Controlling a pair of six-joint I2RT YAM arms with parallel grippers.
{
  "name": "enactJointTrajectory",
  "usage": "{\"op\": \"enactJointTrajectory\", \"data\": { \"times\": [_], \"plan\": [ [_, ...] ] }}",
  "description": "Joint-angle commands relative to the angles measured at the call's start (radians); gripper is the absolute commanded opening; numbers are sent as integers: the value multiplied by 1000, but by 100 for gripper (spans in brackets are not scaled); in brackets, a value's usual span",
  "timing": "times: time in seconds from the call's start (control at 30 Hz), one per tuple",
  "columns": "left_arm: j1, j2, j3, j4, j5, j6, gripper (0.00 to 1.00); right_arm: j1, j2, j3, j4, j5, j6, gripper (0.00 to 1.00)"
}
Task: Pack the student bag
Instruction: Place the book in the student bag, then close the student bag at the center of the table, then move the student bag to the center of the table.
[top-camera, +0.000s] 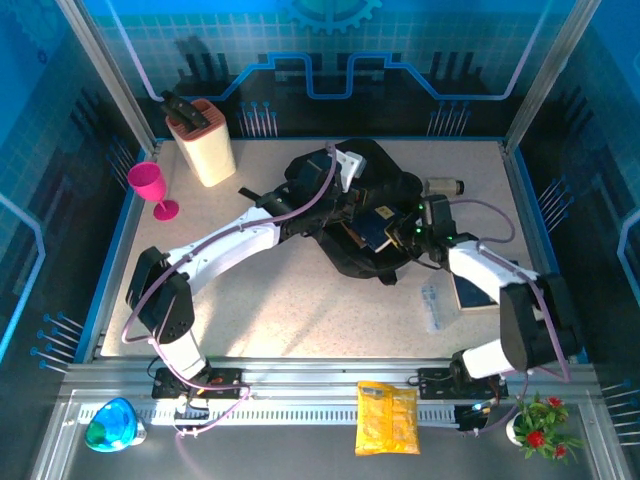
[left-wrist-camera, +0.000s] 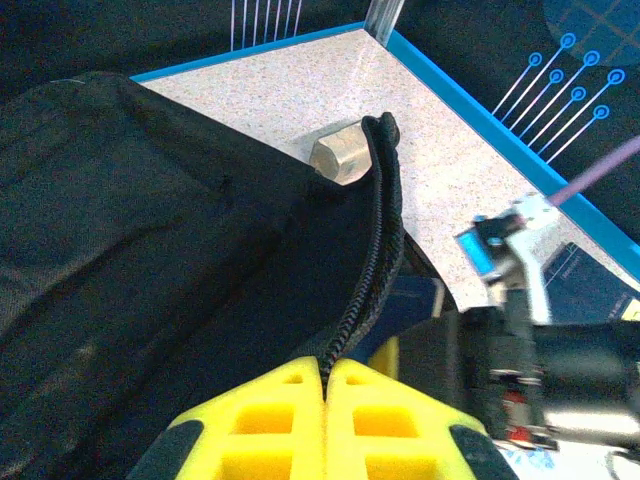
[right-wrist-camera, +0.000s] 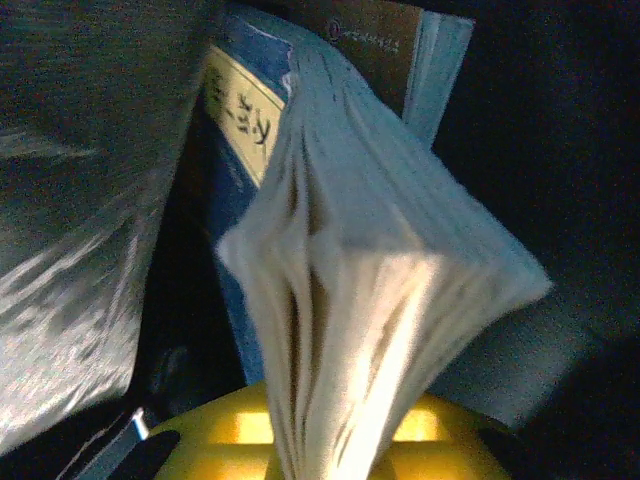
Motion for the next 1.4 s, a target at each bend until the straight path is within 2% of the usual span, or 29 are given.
{"op": "enactJointTrajectory", "data": {
  "times": [0.0,0.17,0.27,0.37,0.47,0.57,0.63,0.7,0.83,1.0,1.17,1.37],
  "plan": [
    [2,-49,0,47,25,12,5,31,97,74,81,42,16,16],
    [2,-40,13,33,9,8,5,45,263,164,117,20,20,23],
    [3,-31,19,25,0,3,5,39,287,171,119,5,11,34],
    [4,-23,19,19,-8,-1,6,23,208,130,108,4,-32,51],
    [9,-16,20,12,8,-7,9,0,60,71,27,13,-108,58],
    [12,-12,3,10,36,-13,13,-16,-126,13,-97,99,-193,63],
    [15,-9,-11,2,82,-16,20,-32,-246,-5,-194,176,-249,66],
    [17,-5,-25,-8,154,-8,32,-54,-331,9,-268,224,-308,69],
    [19,12,-48,-35,203,-25,56,-109,-397,84,-345,261,-407,78],
    [33,101,-2,-123,119,-116,69,-163,-271,191,-351,194,-501,85],
    [72,258,106,-238,119,-214,69,-194,-53,283,-360,114,-548,86],
    [119,365,123,-276,119,-289,66,-182,155,345,-366,140,-584,83]
  ]
}}
